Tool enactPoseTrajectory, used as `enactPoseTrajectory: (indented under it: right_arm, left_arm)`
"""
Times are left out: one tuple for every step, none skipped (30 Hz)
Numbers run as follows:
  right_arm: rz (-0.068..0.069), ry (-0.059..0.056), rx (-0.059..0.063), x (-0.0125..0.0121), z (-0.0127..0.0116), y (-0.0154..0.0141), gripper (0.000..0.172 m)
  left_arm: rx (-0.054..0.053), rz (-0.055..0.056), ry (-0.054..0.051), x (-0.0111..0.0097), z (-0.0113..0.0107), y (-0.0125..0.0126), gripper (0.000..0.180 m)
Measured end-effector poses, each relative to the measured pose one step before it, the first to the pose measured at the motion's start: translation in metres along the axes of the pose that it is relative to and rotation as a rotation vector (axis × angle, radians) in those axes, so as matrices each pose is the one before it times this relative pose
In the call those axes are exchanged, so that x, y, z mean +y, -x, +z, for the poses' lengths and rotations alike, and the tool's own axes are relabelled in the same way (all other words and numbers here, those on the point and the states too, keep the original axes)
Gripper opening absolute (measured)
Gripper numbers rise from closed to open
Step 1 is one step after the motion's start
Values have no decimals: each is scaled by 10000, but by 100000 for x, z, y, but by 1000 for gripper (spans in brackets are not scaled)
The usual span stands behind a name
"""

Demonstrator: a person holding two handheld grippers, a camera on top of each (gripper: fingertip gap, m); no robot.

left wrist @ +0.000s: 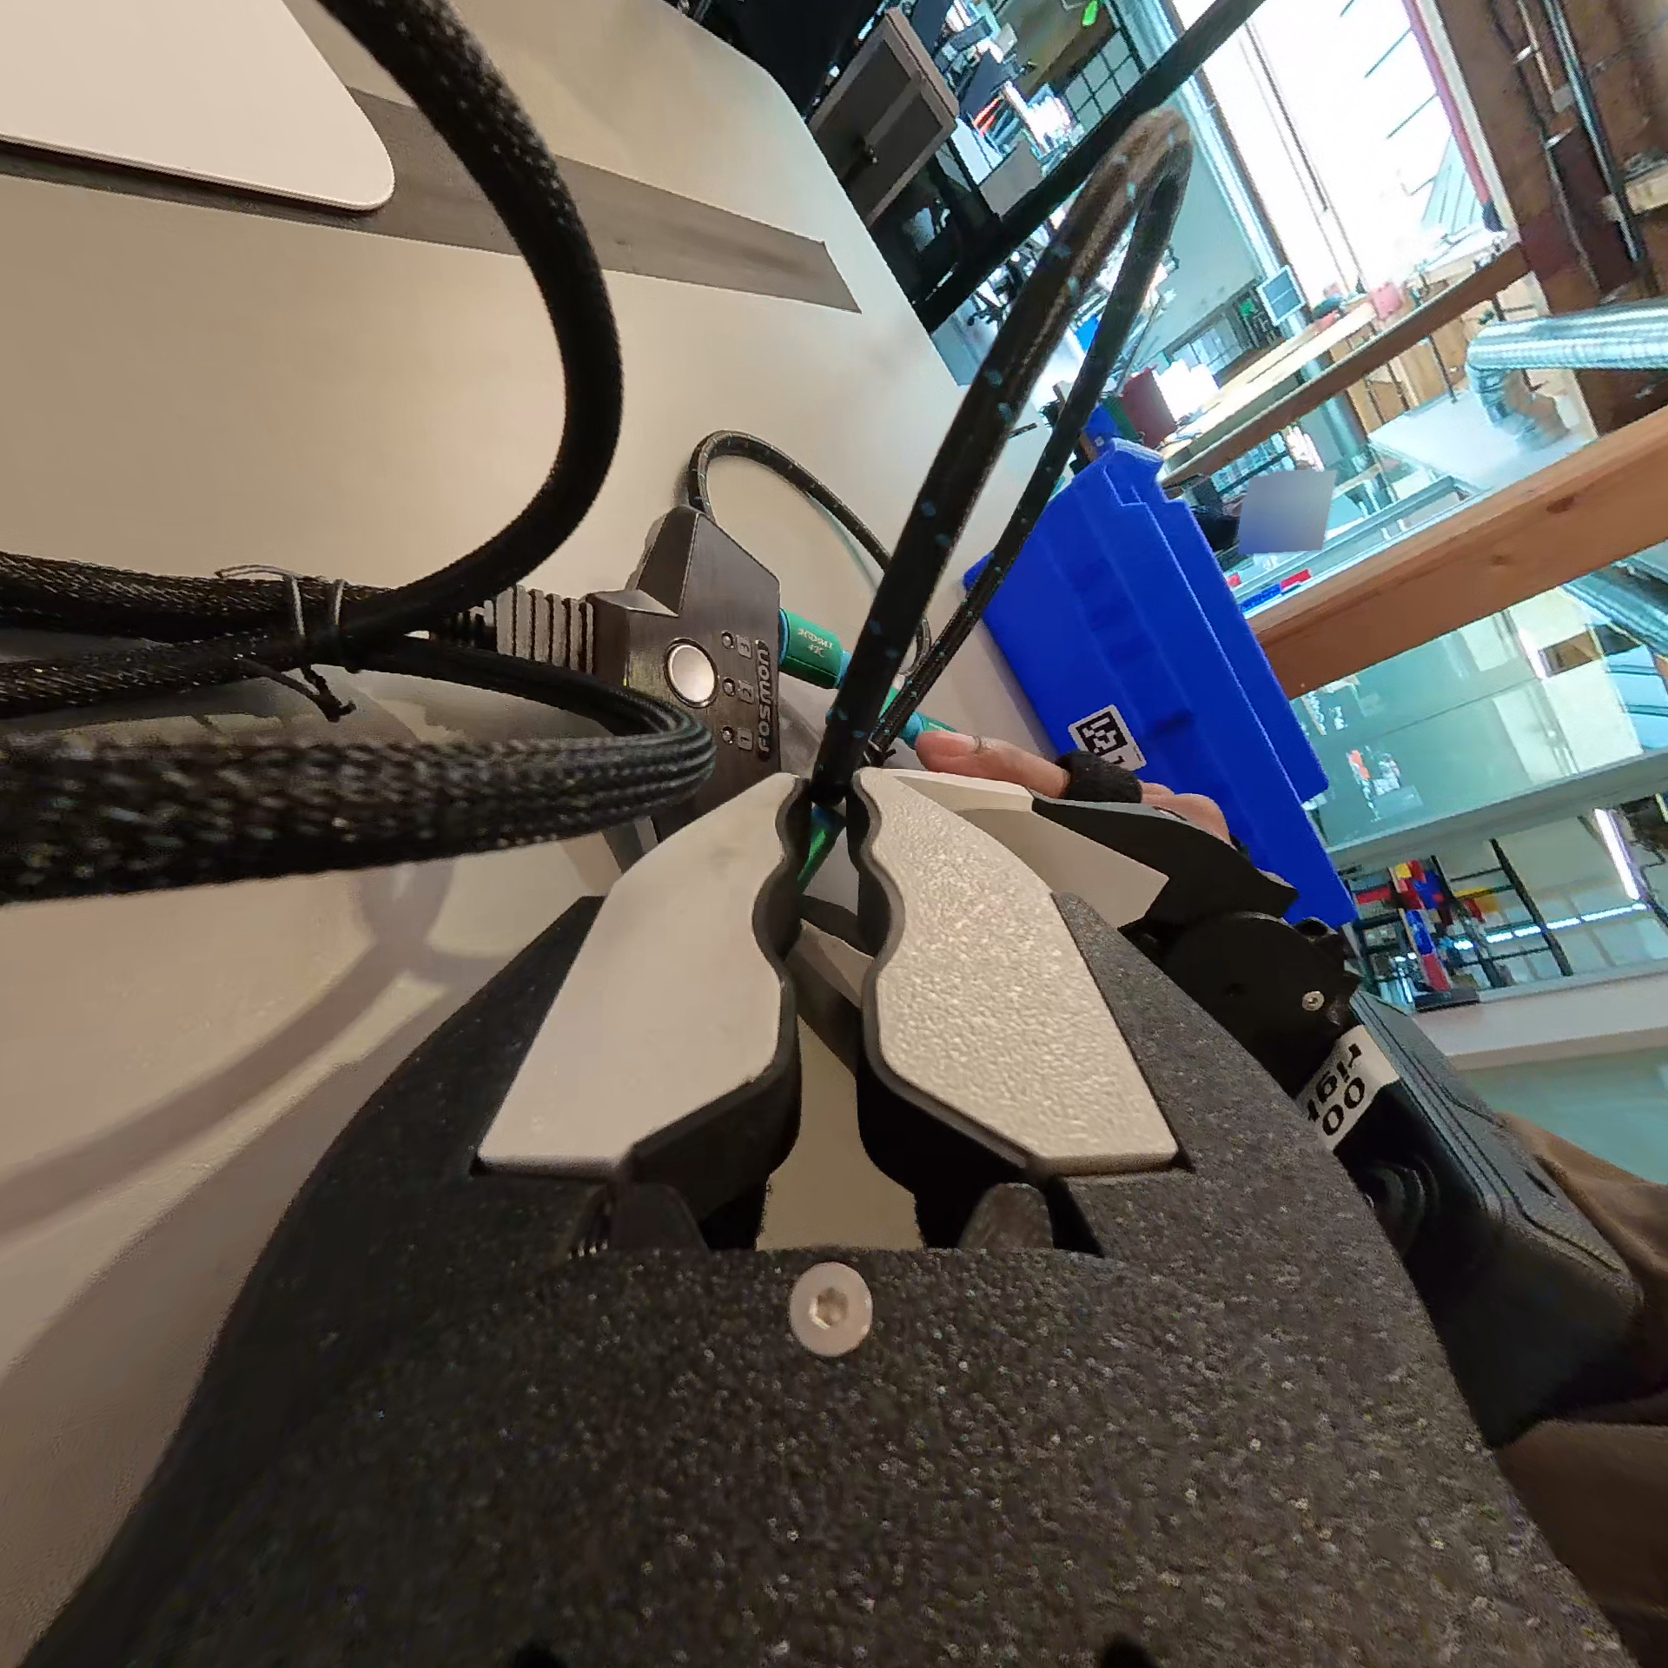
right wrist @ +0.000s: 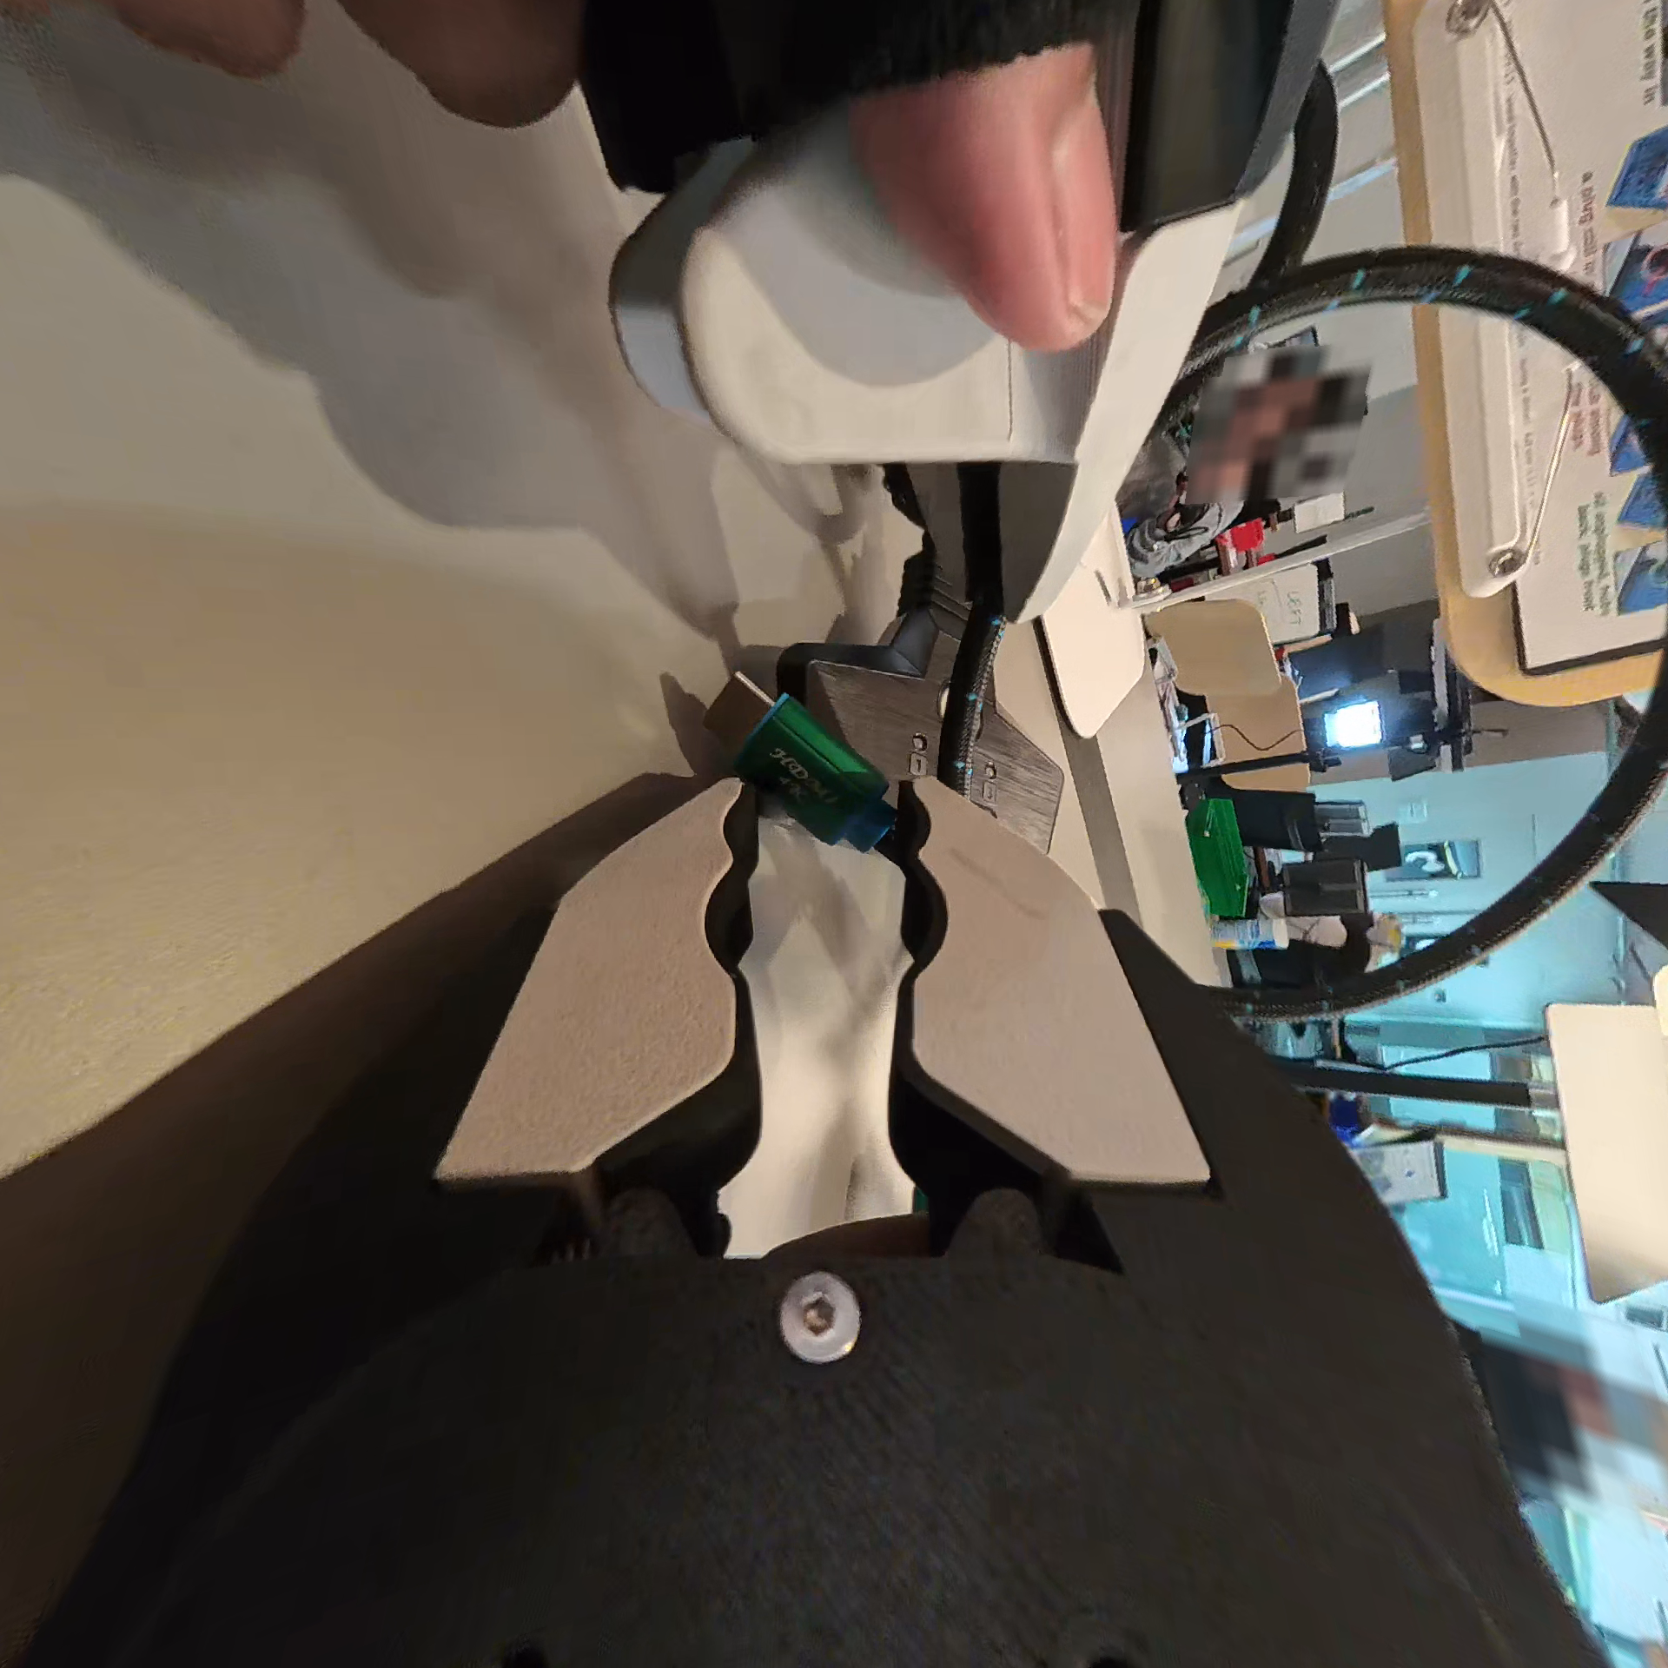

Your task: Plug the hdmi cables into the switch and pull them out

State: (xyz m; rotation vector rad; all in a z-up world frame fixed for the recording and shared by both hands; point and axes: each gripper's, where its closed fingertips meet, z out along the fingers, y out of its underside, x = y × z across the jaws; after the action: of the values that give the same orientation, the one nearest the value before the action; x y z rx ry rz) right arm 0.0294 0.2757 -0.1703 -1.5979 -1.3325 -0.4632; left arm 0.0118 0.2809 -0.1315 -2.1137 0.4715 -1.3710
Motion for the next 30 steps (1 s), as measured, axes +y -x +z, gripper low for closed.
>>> enactPoseTrajectory:
  right_arm:
    - [-210,-132,1,-146,-145,40,29]
    - [-223,-184,47,-191,-193,-23,29]
    - [-211,-204,48,-211,-215,-67,29]
    - [-214,-239,69,-266,-259,-124,28]
    - [-226,-188,149,-205,-235,-215,28]
    - [-272,-68,245,-76,-148,-323,28]
    - [-313,16,311,4,-71,-357,27]
    - [-286,18,313,-14,-23,-349,27]
    - [-209,-11,229,-50,-1,-223,27]
    - [-145,-27,149,-73,7,-129,27]
    - [-133,-29,128,-75,22,-110,28]
    - [-153,-54,116,-113,17,-80,28]
    - [-132,-108,120,-172,-10,-111,29]
    - [-27,-121,113,-179,-16,-124,30]
    - [88,-164,95,-214,-47,-150,32]
    - [140,-178,100,-196,-64,-200,34]
    - [81,-113,74,-136,-19,-160,36]
    - [-41,-72,27,-90,17,-27,36]
    - [-90,-66,-2,-112,30,66,36]
    - [-86,-68,-32,-153,51,158,37]
    - [-96,-49,-3,-154,60,115,39]
    - [-126,-14,40,-117,70,31,39]
    - [-121,-7,42,-89,70,4,40]
    - [-78,7,16,-28,56,4,40]
    - [-63,12,37,10,40,-49,40]
    - [-79,4,70,30,12,-94,39]
    - [-87,9,58,31,-3,-91,38]
    - [-70,-2,15,3,1,-19,37]
    - [-44,-8,-2,-19,-2,16,36]
    - [-22,17,-8,-4,-4,30,35]
  left_arm:
    - [104,-93,-29,-49,-84,78,7]
    - [174,-75,-47,-63,-104,-41,7]
    - [188,-100,-41,-77,-113,-105,7]
    - [159,-79,-68,-109,-103,-98,7]
    - [186,-37,-94,-147,-76,-188,7]
    - [178,-21,-106,-187,-30,-216,7]
    - [122,-100,-149,-237,-32,-105,7]
    - [111,-143,-188,-267,-29,-60,6]
    - [113,-126,-106,-139,7,-42,7]
    - [106,-109,-38,-40,16,-31,6]
    - [93,-102,-26,-20,17,-40,6]
    - [82,-81,-40,-48,6,-53,6]
    - [85,-70,-20,-36,-8,-89,6]
    - [93,-57,-27,-52,-15,-95,6]
    - [110,-50,-26,-62,-46,-114,6]
    - [120,-6,-17,-64,-74,-109,6]
    - [92,-31,-16,-78,-129,-14,6]
    - [75,-67,-63,-149,-190,68,6]
    - [84,-94,-87,-182,-196,84,6]
    - [140,-127,-87,-169,-178,7,6]
    - [170,-146,-85,-144,-130,-69,6]
    - [106,-97,-24,-27,-82,-31,6]
    - [99,-32,63,95,1,-90,6]
    - [62,-4,75,109,33,-103,6]
    - [31,39,52,63,36,-92,6]
    - [70,7,57,83,73,-139,6]
    - [70,-1,71,118,84,-121,6]
    - [11,-4,40,77,81,3,6]
    - [29,4,57,102,89,-17,6]
    - [-3,38,79,107,92,4,6]
